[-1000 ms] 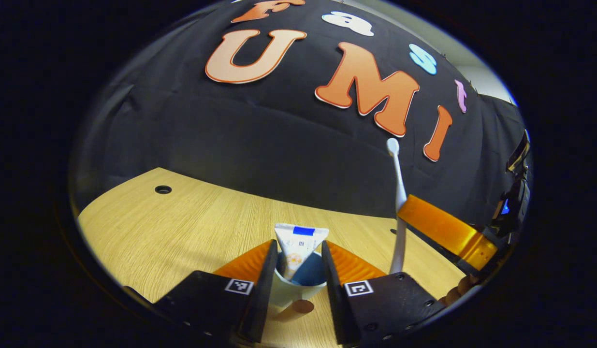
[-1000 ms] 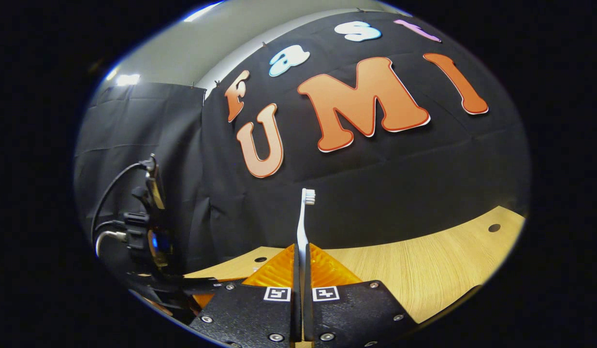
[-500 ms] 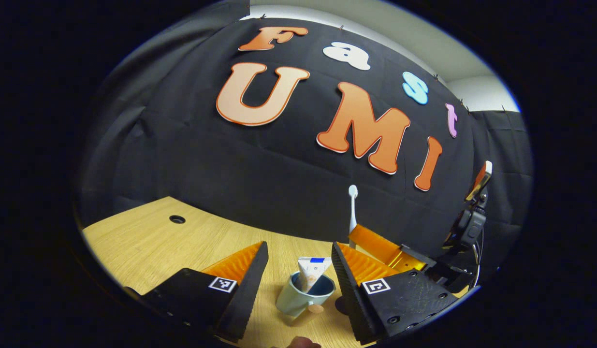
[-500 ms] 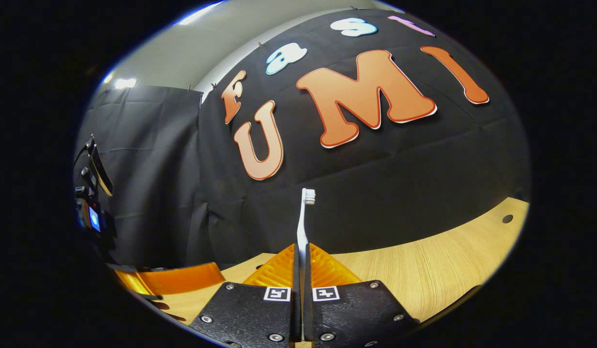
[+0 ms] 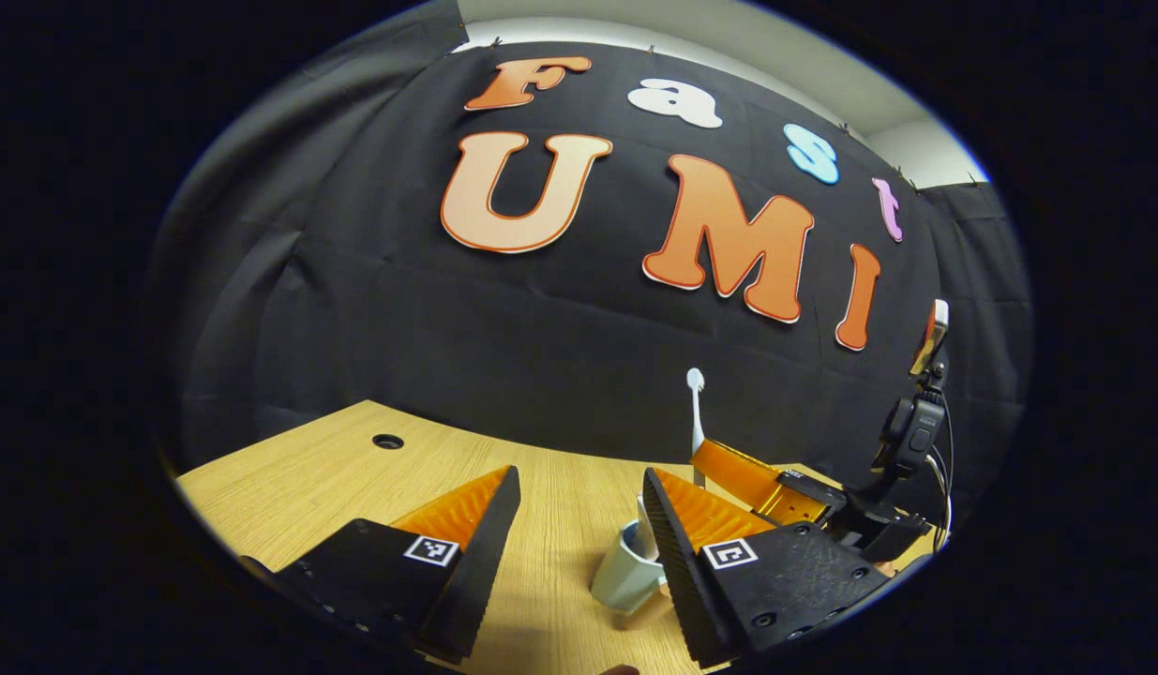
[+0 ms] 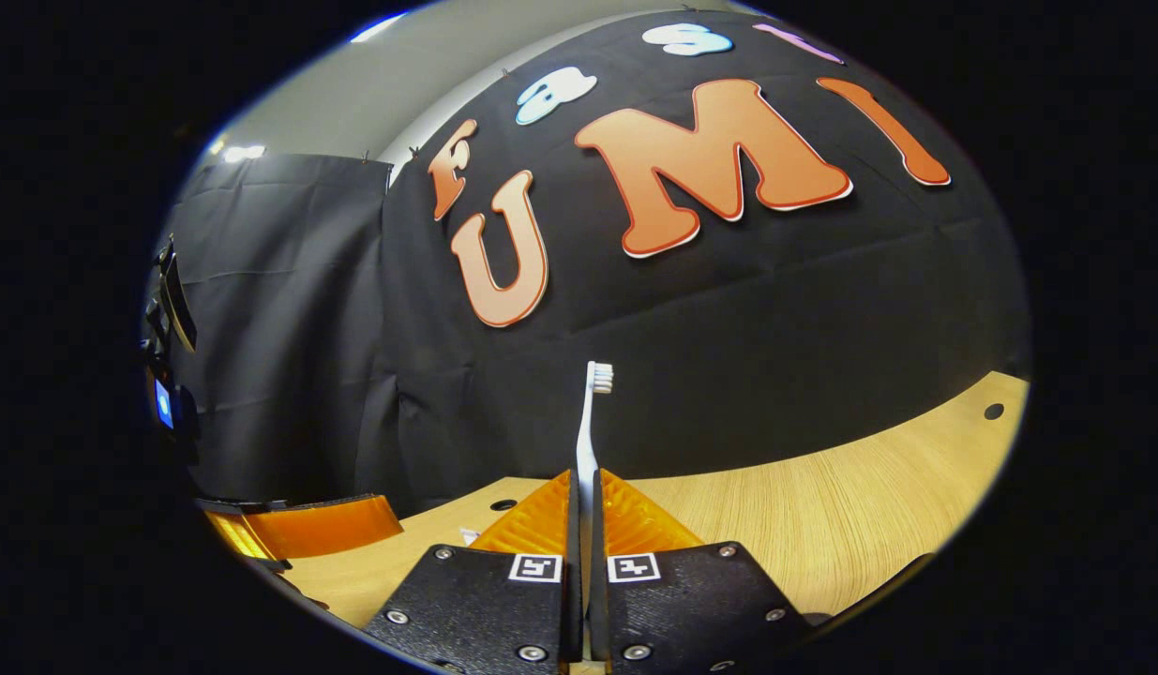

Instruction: Put the toothbrush and toothpaste on the desktop into the cup, then pick up the cup and place it on the coaster on the desktop.

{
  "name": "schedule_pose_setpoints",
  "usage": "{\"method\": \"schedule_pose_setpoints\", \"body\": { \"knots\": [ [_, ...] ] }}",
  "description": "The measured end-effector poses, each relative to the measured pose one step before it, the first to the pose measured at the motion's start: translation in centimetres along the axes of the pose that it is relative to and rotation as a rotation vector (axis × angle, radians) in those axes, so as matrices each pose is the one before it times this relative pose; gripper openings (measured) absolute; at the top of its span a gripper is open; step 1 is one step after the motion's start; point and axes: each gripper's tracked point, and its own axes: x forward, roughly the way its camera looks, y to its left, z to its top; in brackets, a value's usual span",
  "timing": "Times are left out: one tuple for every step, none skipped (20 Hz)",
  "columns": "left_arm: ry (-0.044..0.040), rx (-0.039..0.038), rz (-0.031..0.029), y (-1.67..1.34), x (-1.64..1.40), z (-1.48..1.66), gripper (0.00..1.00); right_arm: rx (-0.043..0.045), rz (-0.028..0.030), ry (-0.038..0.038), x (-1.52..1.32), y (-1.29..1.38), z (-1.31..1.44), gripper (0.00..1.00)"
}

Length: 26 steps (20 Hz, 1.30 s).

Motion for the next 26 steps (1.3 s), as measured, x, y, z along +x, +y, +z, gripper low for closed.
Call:
{"method": "schedule_pose_setpoints", "body": {
  "knots": [
    [0.01055, -0.00187, 0.00359, -0.064, 0.013, -0.447, 0.79, -0.01063, -0.00072, 0.00740, 0.020, 0.140, -0.382, 0.04],
    [0.00456, 0.00105, 0.00187, -0.175, -0.080, -0.050, 0.79, -0.01193, 0.00161, 0.00201, -0.148, -0.014, -0.094, 0.04],
    [-0.00252, -0.00076, -0.00217, -0.401, -0.011, 0.086, 0.79, -0.01230, -0.00070, 0.00111, -0.161, 0.023, 0.015, 0.04],
    [-0.00387, 0.00012, -0.00460, -0.413, -0.167, 0.230, 0.80, -0.00583, -0.00375, -0.00006, -0.283, -0.180, 0.134, 0.06],
    [-0.00366, 0.00101, -0.00757, -0.348, -0.175, 0.247, 0.79, 0.00273, 0.00049, -0.00434, -0.387, -0.081, 0.481, 0.06],
    [0.00507, 0.00715, -0.00182, -0.336, -0.185, 0.156, 0.79, 0.00438, 0.00205, -0.00537, -0.413, -0.136, 0.408, 0.08],
    [0.01190, 0.01356, -0.00098, -0.414, -0.141, -0.251, 0.79, 0.00274, -0.00765, -0.00042, -0.435, -0.273, 0.447, 0.09],
    [0.01480, 0.01774, 0.00558, -0.257, -0.246, -0.147, 0.83, -0.00227, -0.00346, 0.00292, -0.694, -0.288, 0.271, 0.11],
    [0.00866, 0.01608, 0.00061, -0.611, -0.154, 0.256, 0.93, -0.00417, -0.00360, 0.00000, -0.635, -0.230, 0.452, 0.13],
    [-0.00026, 0.00858, -0.00970, -0.611, -0.406, 0.401, 0.95, -0.00908, 0.00145, 0.00546, -0.719, -0.198, 0.387, 0.17],
    [-0.00274, 0.00796, -0.00502, -0.526, -0.300, 0.606, 0.97, -0.01393, 0.00083, 0.00553, -0.737, -0.117, 0.320, 0.20],
    [0.00378, 0.00814, 0.00369, -0.223, -0.152, 0.517, 0.98, -0.01403, 0.00466, 0.00609, -0.838, -0.022, 0.360, 0.30],
    [0.00186, 0.00389, -0.00310, -0.215, -0.194, 0.582, 0.98, -0.01444, 0.01261, 0.00773, -1.050, 0.135, 0.421, 0.36],
    [0.01086, -0.00006, -0.00189, -0.250, -0.036, 0.318, 0.98, -0.01988, 0.00681, -0.00058, -0.915, 0.118, 0.370, 0.43],
    [0.01448, -0.00285, -0.00857, -0.360, -0.038, 0.313, 0.98, -0.02164, -0.00411, -0.00732, -0.938, -0.163, 0.646, 0.46],
    [0.02766, -0.00767, -0.00932, -0.182, 0.171, 0.023, 0.98, -0.01740, -0.00428, -0.00438, -0.947, -0.188, 0.568, 0.55],
    [0.03483, -0.00870, -0.01229, -0.273, 0.156, -0.087, 0.98, -0.01273, 0.00075, -0.00252, -0.740, -0.105, 0.380, 0.60],
    [0.04306, -0.00350, -0.01187, -0.201, 0.272, -0.227, 0.98, -0.01385, 0.00291, 0.00152, -0.657, 0.011, 0.184, 0.65],
    [0.04597, 0.00734, -0.00901, -0.323, 0.329, -0.240, 0.98, -0.01462, 0.00231, 0.00000, -0.789, -0.057, 0.182, 0.70],
    [0.04427, 0.01129, -0.00393, -0.054, 0.250, -0.497, 0.98, -0.01671, -0.00045, -0.00237, -0.803, -0.193, 0.334, 0.83],
    [0.05486, 0.01788, -0.00728, -0.186, 0.224, -0.521, 0.98, -0.01491, -0.00069, -0.00677, -0.649, -0.151, 0.322, 0.86],
    [0.05061, 0.01401, -0.00822, -0.259, 0.190, -0.358, 0.98, -0.01521, -0.00318, -0.00676, -0.567, -0.233, 0.338, 0.90],
    [0.05474, 0.01300, -0.00795, -0.340, 0.472, -0.601, 0.98, -0.01061, -0.00625, -0.00703, -0.621, -0.381, 0.195, 0.92],
    [0.05627, 0.01306, -0.00424, -0.355, 0.530, -0.726, 0.98, -0.00710, -0.00532, -0.00894, -0.671, -0.329, 0.261, 0.95],
    [0.05623, 0.01192, 0.00264, -0.117, 0.619, -0.817, 0.98, -0.00211, -0.00427, -0.00586, -0.688, -0.313, 0.298, 0.95],
    [0.05377, 0.01511, 0.00291, -0.259, 0.630, -0.673, 0.98, -0.00055, -0.00387, -0.00659, -0.568, -0.311, 0.200, 0.96]
  ]
}}
